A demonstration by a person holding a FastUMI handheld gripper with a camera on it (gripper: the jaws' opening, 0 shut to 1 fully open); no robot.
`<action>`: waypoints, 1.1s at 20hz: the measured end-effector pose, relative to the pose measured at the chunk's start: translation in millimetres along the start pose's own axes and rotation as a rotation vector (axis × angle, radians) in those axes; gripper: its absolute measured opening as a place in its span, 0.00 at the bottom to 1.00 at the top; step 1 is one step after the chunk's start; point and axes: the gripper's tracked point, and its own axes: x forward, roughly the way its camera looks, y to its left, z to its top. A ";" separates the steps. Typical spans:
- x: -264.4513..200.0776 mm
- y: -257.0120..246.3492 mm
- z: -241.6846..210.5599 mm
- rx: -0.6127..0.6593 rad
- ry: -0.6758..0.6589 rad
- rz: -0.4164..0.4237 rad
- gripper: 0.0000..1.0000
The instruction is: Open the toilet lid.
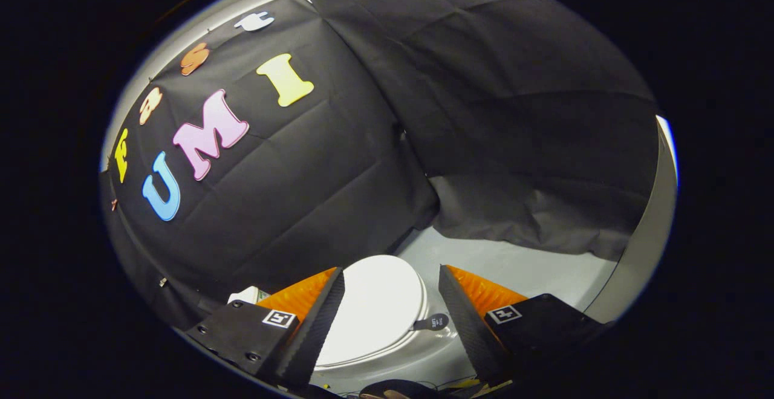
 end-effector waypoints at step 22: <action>113.3 -125.3 -163.4 0.566 0.384 -0.033 0.96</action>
